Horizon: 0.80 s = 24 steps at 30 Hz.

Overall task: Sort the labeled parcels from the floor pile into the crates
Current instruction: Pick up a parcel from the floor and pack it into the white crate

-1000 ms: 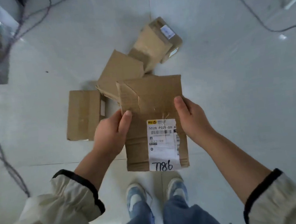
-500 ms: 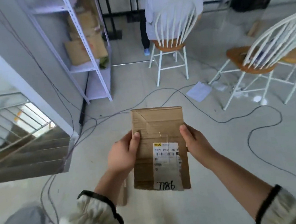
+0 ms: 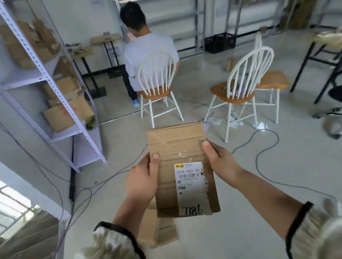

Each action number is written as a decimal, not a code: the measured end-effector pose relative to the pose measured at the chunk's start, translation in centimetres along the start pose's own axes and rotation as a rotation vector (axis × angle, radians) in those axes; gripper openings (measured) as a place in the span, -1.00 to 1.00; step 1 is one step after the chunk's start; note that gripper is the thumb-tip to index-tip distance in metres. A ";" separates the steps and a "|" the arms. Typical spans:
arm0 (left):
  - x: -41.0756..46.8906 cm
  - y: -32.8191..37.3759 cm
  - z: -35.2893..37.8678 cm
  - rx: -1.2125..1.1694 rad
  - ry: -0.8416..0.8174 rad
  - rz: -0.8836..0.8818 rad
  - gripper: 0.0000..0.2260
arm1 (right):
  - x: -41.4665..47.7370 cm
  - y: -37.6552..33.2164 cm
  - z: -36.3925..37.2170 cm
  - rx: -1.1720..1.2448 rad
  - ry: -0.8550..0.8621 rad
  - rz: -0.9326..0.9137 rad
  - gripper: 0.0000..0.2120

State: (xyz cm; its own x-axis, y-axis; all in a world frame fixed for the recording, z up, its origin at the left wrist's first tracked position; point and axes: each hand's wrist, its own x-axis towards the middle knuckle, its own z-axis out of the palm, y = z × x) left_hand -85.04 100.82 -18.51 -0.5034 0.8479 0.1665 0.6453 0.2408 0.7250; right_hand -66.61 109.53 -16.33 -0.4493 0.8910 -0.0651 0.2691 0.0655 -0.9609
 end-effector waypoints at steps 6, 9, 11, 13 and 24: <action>0.2 6.0 2.5 0.001 -0.171 0.241 -0.73 | -6.7 -0.6 -4.6 0.075 0.366 0.101 -0.60; -1.8 9.9 5.6 -0.028 -0.332 0.380 -0.71 | -12.3 0.5 -7.4 0.112 0.574 0.160 -0.58; -4.3 12.8 8.1 -0.072 -0.432 0.463 -0.70 | -17.3 1.1 -9.2 0.144 0.700 0.204 -0.56; -8.1 15.9 10.6 -0.135 -0.540 0.555 -0.72 | -23.1 1.3 -11.1 0.136 0.832 0.234 -0.58; -39.6 29.5 16.2 -0.305 -1.136 1.058 -0.65 | -58.1 4.4 -11.6 0.306 1.619 0.385 -0.57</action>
State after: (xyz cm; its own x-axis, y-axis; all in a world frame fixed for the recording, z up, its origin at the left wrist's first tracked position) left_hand -36.76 82.00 -14.51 0.8461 0.4949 0.1979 0.2058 -0.6458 0.7352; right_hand -29.48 63.25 -13.69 0.9207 0.3581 -0.1549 -0.1031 -0.1596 -0.9818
